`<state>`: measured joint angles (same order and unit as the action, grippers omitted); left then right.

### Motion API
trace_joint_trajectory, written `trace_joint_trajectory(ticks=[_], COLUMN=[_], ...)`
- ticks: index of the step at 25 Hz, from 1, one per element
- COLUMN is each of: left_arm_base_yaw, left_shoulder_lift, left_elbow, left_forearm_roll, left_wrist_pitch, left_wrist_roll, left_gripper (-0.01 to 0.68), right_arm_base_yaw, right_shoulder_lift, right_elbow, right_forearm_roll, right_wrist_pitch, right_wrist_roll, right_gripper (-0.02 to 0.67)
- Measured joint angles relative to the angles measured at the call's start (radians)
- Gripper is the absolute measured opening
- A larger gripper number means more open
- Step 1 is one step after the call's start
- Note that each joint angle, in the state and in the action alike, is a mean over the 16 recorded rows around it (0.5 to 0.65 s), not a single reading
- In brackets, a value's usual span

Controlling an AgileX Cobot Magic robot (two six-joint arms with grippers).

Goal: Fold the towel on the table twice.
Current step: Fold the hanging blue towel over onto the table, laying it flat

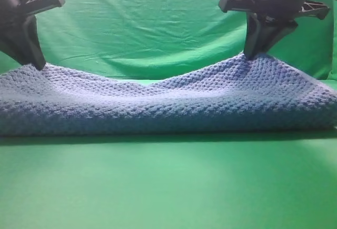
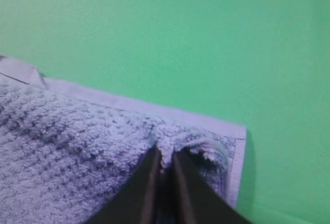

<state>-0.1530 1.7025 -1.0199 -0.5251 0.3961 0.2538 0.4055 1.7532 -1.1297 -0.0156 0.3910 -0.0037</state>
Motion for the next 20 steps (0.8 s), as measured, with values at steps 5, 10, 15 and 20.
trace_joint_trajectory(ticks=[5, 10, 15, 20], left_arm_base_yaw=[0.000, 0.001, 0.001, 0.002], left_shoulder_lift=[-0.008, -0.070, -0.193, -0.366], left_elbow=[-0.001, -0.001, -0.001, -0.001], left_forearm_roll=[0.023, 0.048, 0.062, 0.066], left_wrist_pitch=[0.008, 0.041, 0.099, 0.181], left_wrist_roll=[0.019, 0.033, 0.035, 0.035], left_gripper=[0.379, 0.505, 0.446, 0.252], right_arm_base_yaw=[-0.014, -0.028, -0.037, -0.038], right_shoulder_lift=[-0.011, -0.077, -0.200, -0.367], right_elbow=[0.000, 0.000, 0.000, 0.000], right_forearm_roll=[-0.003, -0.010, -0.018, -0.020], right_wrist_pitch=[0.013, 0.065, 0.151, 0.254], right_wrist_roll=[-0.002, -0.003, -0.001, 0.002], right_gripper=[0.403, 0.538, 0.491, 0.303])
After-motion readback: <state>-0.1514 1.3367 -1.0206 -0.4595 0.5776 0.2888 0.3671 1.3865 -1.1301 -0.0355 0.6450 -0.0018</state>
